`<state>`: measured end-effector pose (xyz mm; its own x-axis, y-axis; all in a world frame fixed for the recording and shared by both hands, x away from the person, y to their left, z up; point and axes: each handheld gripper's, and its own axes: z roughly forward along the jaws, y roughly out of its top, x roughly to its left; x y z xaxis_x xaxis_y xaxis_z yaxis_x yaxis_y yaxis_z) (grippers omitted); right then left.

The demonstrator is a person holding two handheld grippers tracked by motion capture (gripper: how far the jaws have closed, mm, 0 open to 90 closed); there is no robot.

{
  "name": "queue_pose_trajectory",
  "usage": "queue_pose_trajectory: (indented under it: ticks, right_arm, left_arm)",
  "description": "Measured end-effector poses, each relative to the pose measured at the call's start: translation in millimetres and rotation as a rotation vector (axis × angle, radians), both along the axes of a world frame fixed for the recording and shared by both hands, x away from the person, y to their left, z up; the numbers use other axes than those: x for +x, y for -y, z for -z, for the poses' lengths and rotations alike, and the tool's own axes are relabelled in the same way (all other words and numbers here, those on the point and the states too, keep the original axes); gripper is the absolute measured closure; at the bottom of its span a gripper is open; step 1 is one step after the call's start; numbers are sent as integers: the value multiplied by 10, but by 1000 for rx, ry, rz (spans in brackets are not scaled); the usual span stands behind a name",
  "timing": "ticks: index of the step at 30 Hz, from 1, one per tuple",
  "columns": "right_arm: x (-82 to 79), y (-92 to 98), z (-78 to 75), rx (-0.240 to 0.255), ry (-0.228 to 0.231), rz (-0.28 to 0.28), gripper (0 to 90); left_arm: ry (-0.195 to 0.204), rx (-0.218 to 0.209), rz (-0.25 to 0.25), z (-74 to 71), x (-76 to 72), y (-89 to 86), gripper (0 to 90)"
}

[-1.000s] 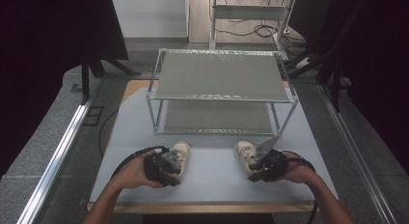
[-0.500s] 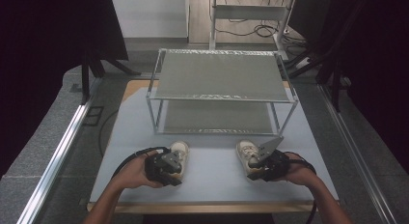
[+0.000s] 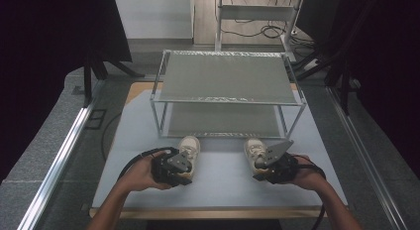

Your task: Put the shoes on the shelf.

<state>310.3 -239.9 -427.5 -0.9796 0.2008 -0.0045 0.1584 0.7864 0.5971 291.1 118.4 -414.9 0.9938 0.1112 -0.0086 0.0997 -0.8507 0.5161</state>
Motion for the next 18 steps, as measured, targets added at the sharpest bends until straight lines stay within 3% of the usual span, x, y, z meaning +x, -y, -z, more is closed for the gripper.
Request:
queue_pose_trajectory:
  ticks: [7,18]
  right_arm:
    - [44,-83,-65,-4,16,-24,717]
    - [201,-288,-94,-10,55,-41,717]
  left_arm:
    - [30,-8,-7,-35,134,98,738]
    - [34,1,-4,-21,439,273,739]
